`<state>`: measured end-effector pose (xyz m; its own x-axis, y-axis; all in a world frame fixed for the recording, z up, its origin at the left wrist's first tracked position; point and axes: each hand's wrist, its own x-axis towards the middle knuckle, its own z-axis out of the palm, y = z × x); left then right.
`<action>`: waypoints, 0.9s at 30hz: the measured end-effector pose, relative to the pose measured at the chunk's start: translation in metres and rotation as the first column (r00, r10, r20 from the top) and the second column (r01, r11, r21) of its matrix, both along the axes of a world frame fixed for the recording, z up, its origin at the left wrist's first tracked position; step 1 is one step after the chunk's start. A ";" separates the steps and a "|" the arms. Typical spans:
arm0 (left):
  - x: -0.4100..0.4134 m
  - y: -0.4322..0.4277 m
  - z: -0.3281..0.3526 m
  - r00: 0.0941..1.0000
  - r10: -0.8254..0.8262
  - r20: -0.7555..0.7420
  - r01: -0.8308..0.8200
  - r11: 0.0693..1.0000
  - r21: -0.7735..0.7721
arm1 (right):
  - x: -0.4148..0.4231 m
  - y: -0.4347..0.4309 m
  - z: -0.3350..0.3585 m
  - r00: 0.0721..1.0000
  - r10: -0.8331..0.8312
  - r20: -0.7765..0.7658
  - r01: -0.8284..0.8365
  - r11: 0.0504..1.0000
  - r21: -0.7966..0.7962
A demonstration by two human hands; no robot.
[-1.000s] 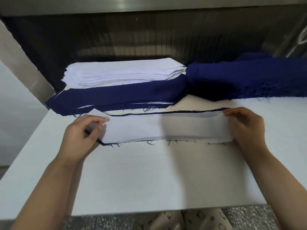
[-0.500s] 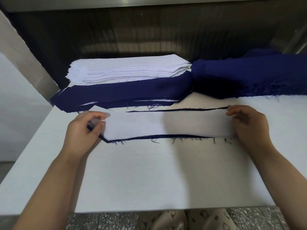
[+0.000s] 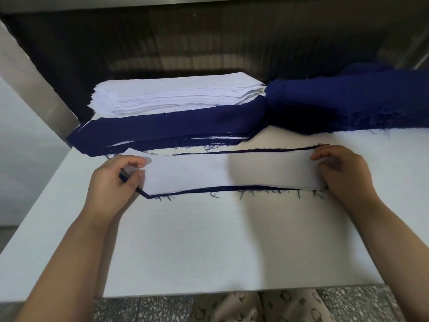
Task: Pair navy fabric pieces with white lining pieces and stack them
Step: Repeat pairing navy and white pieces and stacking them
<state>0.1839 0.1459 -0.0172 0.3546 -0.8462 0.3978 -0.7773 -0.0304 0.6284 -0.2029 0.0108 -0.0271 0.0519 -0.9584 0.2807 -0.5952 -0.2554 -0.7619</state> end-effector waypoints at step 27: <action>0.000 0.000 -0.002 0.998 0.007 -0.068 -0.005 0.999 0.035 | 0.002 0.003 0.007 0.996 -0.036 -0.079 0.034 0.999 -0.027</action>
<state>0.1841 0.1457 -0.0188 0.3849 -0.8568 0.3432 -0.7325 -0.0573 0.6783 -0.2008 0.0135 -0.0205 0.0415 -0.9526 0.3013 -0.6628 -0.2519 -0.7051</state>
